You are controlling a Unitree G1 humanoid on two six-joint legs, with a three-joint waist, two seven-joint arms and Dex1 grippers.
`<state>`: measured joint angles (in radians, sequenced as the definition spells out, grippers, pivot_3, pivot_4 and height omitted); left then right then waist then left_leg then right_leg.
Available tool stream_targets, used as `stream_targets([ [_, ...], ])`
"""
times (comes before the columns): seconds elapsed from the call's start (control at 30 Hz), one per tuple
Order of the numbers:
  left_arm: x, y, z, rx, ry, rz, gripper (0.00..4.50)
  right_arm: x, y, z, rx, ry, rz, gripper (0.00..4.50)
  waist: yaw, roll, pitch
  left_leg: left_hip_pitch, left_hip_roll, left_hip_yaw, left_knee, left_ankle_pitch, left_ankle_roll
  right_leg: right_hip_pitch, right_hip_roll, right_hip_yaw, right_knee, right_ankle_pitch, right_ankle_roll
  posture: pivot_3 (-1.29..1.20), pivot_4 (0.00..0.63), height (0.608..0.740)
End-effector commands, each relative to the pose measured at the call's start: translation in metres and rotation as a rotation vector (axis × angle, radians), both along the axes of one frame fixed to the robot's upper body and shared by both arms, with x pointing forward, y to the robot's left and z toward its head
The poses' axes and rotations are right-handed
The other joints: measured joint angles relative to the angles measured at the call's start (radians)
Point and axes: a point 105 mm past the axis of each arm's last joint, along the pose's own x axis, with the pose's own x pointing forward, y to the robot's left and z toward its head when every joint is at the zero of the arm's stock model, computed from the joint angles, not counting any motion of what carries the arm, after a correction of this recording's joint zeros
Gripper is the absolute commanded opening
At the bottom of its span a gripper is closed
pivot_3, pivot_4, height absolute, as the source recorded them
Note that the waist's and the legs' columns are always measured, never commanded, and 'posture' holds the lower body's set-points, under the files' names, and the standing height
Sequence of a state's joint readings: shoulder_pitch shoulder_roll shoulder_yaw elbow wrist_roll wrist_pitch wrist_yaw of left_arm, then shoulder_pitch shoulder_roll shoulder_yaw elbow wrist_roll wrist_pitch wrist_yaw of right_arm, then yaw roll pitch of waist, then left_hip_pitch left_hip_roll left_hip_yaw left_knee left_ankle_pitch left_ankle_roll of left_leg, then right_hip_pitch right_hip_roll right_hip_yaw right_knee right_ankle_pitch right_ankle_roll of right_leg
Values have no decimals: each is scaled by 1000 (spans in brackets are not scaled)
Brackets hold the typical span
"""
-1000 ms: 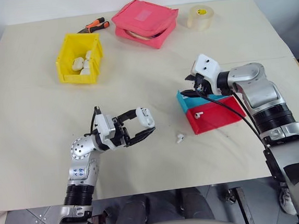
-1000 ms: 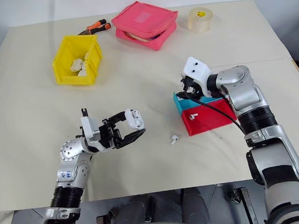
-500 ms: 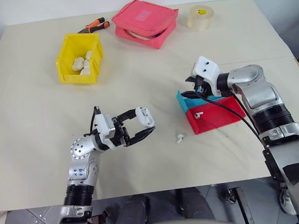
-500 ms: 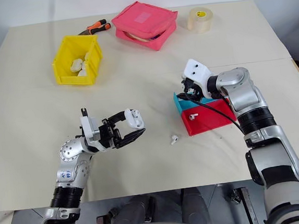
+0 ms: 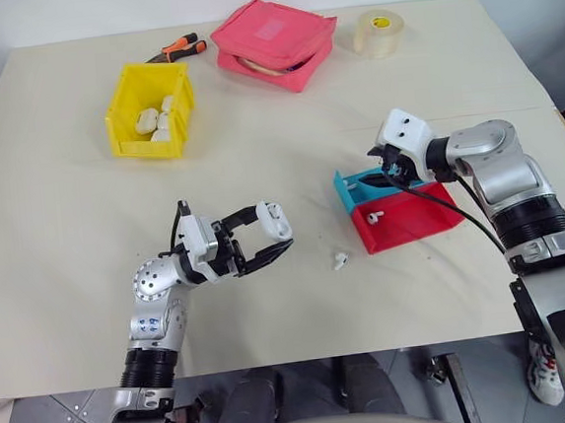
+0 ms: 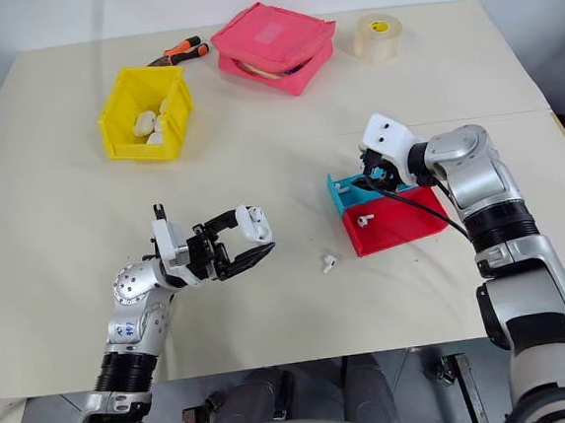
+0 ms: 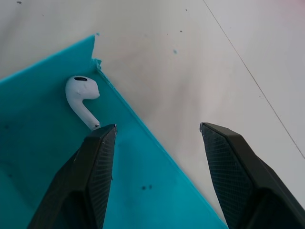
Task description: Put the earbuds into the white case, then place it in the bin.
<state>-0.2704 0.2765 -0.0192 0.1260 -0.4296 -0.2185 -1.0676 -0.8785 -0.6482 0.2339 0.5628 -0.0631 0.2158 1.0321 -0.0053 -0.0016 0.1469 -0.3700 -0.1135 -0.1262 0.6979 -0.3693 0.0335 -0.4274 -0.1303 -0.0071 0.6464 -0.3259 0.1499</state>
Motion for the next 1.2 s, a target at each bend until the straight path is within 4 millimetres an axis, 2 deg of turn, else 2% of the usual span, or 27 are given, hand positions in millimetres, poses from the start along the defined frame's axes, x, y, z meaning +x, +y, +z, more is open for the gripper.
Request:
stream_targets([
  [0.03,0,-2,9,-9,-42,-12,2799,0,-4,18,-4,-50,12,2895,0,0,0,0,0,0,0,0,0,0,0,0,0,0,0,0,150,740],
  [0.27,1,-2,10,-6,-42,-16,2799,-16,17,28,-5,-13,186,2895,-1,0,0,0,0,0,0,0,0,0,0,0,0,0,0,0,150,740],
  [0.7,1,1,11,-2,-50,-5,2799,-10,40,13,-60,49,286,2895,-2,0,0,0,0,0,0,0,0,0,0,0,0,0,0,0,150,740],
  [0.97,-1,1,11,-6,-50,8,2799,-5,46,6,-44,62,281,2895,-9,1,0,0,0,0,0,0,0,0,0,0,1,0,0,0,150,740],
  [1.2,-2,1,10,-8,-53,12,2799,4,39,-2,-48,63,207,2895,-22,1,0,0,0,-1,0,0,0,0,0,-3,6,0,0,0,150,740],
])
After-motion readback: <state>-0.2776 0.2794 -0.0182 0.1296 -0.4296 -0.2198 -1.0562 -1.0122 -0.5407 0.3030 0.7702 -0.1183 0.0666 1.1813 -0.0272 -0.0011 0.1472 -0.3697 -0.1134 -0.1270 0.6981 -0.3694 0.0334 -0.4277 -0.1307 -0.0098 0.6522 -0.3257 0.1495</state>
